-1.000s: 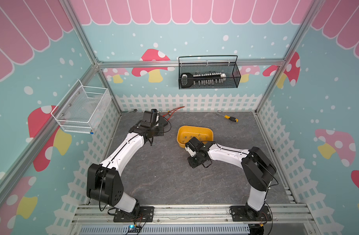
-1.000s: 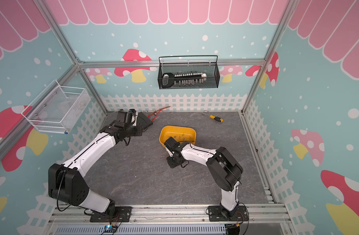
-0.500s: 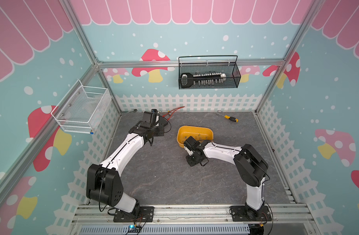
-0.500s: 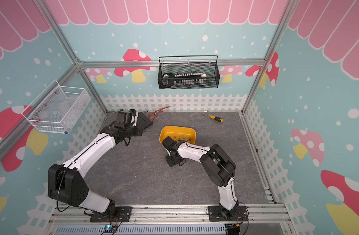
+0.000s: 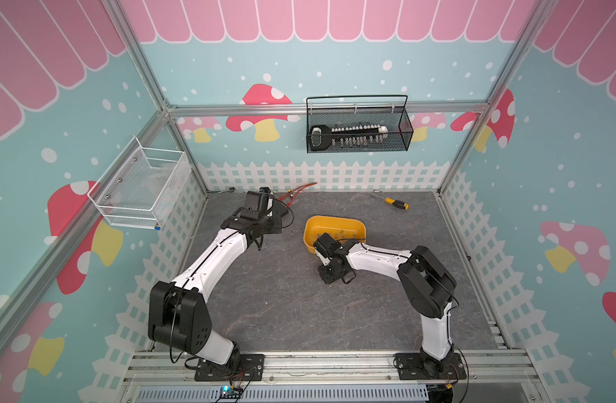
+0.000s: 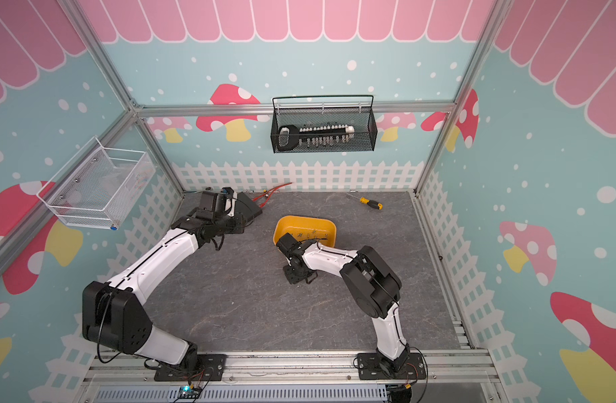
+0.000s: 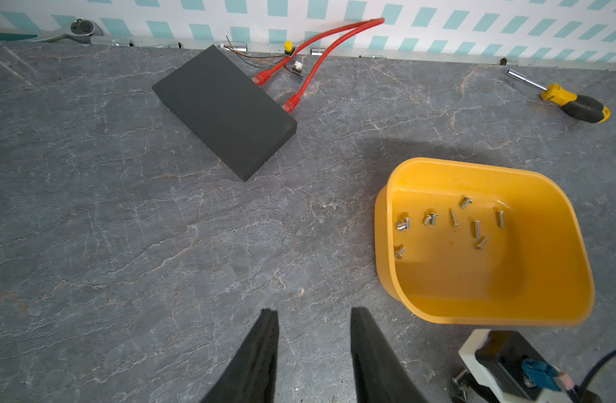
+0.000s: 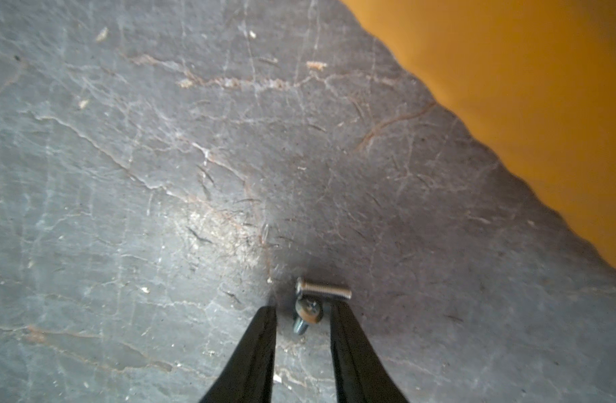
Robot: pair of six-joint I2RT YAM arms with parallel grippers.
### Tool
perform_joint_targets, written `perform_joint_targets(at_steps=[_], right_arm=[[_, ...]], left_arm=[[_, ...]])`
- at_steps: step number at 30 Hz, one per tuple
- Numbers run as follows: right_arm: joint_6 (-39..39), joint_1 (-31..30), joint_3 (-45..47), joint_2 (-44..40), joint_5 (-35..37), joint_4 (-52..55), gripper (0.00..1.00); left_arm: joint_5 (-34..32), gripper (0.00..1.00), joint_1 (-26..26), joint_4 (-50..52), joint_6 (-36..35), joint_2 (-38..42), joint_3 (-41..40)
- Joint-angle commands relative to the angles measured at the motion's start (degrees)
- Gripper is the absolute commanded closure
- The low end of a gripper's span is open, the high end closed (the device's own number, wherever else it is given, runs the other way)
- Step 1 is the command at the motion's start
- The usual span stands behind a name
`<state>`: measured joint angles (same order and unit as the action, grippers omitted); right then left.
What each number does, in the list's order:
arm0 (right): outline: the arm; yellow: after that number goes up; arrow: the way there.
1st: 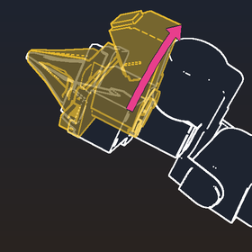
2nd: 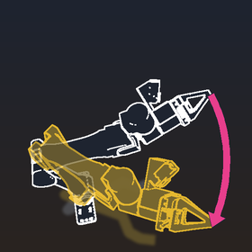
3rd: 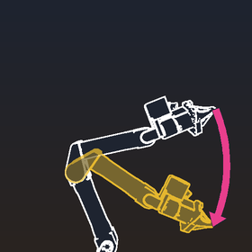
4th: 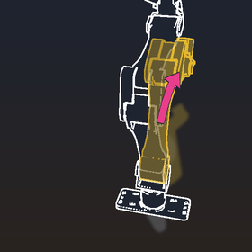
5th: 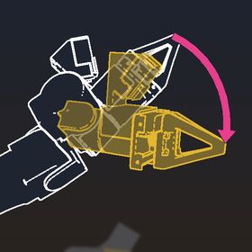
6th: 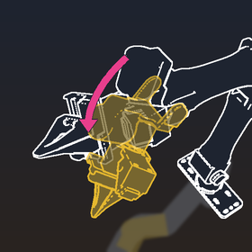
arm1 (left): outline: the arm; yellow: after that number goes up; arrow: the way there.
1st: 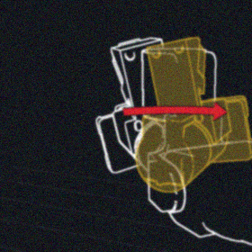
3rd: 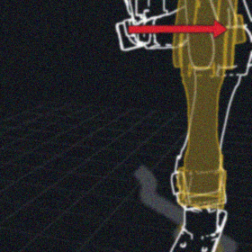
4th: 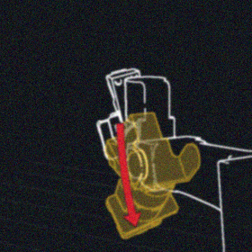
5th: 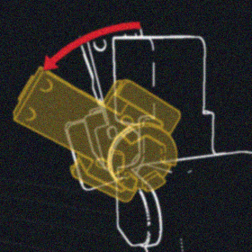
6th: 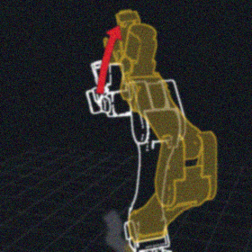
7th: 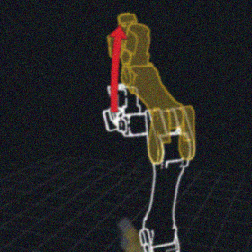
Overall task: Put the screws on the desktop into the storage box
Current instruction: Pick up the screw from the center of the board.
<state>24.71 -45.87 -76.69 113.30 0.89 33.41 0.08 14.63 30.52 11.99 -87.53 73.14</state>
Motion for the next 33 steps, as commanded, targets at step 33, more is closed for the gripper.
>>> perform_joint_targets(at_steps=[33], right_arm=[[0.6, -0.5, 3.0, -3.4, 0.8, 2.1, 0.96]], left_arm=[[-0.1, 0.62, -0.4, -0.8, 0.2, 1.1, -1.0]])
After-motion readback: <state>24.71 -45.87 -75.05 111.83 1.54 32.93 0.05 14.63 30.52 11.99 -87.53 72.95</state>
